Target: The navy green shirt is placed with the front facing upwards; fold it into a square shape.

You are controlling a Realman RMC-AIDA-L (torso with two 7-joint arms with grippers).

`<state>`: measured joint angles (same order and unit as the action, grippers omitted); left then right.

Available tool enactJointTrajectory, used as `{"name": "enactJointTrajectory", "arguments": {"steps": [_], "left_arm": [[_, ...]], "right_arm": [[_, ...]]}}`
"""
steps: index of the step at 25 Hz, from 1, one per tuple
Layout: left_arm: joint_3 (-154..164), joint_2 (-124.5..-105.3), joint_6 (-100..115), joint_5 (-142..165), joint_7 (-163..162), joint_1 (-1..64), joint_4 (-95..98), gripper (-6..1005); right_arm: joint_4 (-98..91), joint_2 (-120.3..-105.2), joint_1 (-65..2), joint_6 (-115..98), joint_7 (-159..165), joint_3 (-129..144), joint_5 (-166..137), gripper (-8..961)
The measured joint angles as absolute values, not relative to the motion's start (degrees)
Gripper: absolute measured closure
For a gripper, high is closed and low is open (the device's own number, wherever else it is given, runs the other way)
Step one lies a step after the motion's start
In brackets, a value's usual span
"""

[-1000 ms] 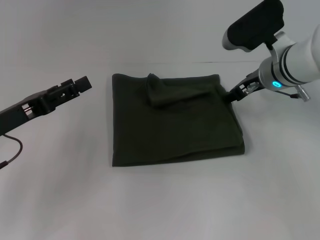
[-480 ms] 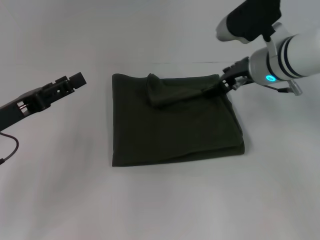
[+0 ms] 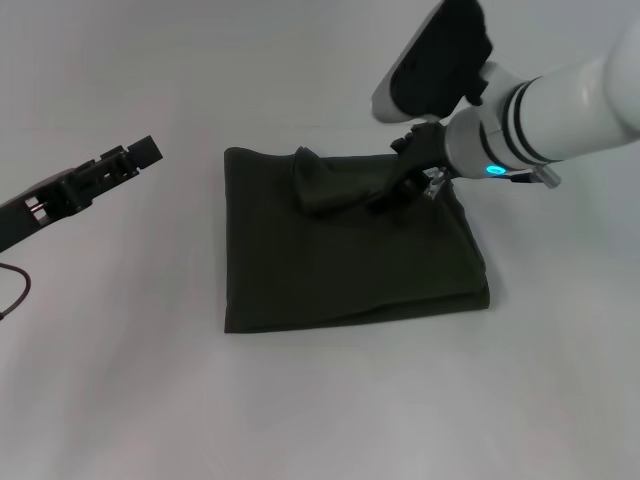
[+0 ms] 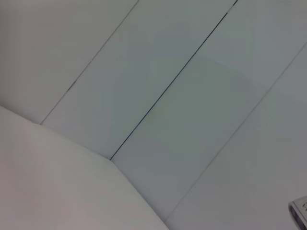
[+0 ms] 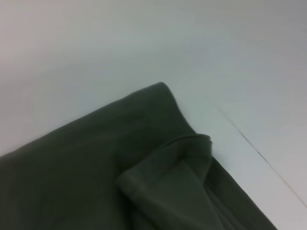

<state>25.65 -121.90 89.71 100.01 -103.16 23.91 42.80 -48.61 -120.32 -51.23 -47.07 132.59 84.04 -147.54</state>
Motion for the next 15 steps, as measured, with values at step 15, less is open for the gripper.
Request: {"name": "enactJointTrajectory", "arguments": {"steps": [15], "left_arm": [[25.58, -121.81, 88.74, 97.34, -103.27, 24.08, 40.27, 53]], "right_arm": [[-42.0, -120.49, -54.78, -38.14, 131.12, 95.17, -148.13, 192]]}}
